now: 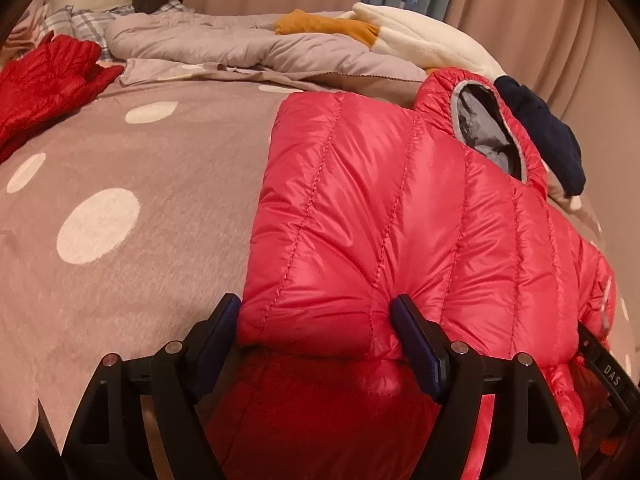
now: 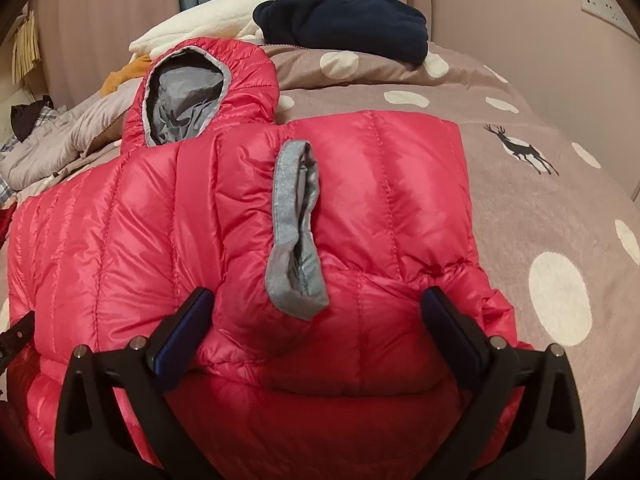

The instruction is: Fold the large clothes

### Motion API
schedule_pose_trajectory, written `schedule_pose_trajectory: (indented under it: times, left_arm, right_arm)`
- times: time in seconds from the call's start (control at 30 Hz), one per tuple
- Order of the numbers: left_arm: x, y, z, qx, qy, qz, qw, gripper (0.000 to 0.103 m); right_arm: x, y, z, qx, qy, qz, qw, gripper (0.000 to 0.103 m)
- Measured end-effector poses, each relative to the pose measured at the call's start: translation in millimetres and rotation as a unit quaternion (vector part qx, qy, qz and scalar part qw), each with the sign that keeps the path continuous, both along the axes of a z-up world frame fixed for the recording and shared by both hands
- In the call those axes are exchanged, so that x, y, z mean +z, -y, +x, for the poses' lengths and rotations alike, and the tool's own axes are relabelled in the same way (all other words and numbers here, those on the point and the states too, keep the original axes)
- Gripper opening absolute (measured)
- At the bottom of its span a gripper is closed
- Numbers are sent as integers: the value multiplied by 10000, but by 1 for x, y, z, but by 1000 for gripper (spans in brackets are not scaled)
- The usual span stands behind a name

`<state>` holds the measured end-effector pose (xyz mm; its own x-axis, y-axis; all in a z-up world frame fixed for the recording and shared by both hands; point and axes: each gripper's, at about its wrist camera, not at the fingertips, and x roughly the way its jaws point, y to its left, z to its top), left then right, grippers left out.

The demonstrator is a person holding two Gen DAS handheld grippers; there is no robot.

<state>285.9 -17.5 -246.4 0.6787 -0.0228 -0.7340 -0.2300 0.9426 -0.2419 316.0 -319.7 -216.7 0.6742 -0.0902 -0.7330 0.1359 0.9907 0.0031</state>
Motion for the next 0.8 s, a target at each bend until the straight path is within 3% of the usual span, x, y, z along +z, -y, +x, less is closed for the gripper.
schedule_pose_trajectory:
  times: [0.6,0.8]
  left_arm:
    - [4,-4,-10,10,-19,-116,9999,82]
    - [21,-19,-34,490,57,-222,9985,82]
  right_arm:
    - [-2,5,-9,35,2,133,9999,103]
    - [-2,5,-10,35,12,132,9999,103]
